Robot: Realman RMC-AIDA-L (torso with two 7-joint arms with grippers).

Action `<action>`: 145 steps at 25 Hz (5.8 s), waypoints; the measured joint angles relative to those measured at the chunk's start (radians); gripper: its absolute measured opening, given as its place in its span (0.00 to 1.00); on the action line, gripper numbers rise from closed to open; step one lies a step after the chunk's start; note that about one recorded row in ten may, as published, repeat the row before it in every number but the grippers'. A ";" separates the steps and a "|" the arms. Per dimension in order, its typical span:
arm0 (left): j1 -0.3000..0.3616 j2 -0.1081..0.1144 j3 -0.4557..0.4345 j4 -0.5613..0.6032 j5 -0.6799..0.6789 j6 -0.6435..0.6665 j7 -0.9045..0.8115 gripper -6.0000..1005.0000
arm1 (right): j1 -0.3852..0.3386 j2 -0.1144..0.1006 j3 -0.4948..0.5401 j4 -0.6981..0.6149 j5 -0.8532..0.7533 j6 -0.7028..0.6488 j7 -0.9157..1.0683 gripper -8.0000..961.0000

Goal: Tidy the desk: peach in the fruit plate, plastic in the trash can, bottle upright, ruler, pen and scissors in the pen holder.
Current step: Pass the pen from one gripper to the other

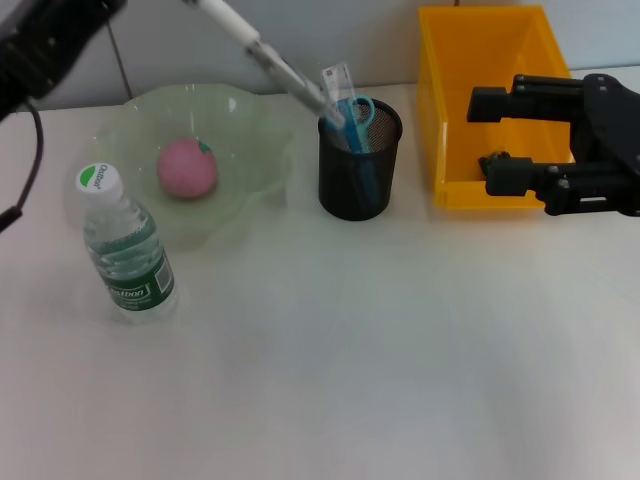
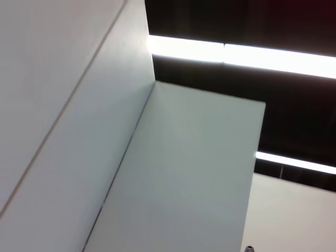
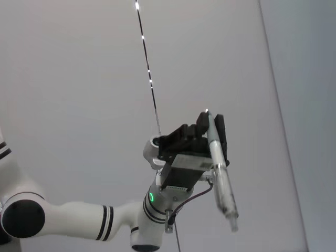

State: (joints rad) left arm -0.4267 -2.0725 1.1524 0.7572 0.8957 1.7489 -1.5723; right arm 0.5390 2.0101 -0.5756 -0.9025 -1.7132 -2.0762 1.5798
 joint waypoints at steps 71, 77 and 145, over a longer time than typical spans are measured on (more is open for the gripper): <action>-0.107 -0.008 0.400 -0.282 -0.733 -0.195 -0.020 0.16 | 0.258 0.081 -0.281 0.433 0.462 0.424 -1.143 0.77; -0.107 -0.008 0.400 -0.280 -0.733 -0.204 -0.012 0.17 | 0.257 0.081 -0.294 0.424 0.472 0.442 -1.144 0.76; -0.110 -0.006 0.419 -0.262 -0.729 -0.226 -0.023 0.18 | 0.263 0.082 -0.335 0.438 0.529 0.485 -1.210 0.16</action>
State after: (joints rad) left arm -0.5366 -2.0784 1.5716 0.4952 0.1669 1.5228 -1.5955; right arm 0.8017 2.0921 -0.9111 -0.4648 -1.1842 -1.5908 0.3695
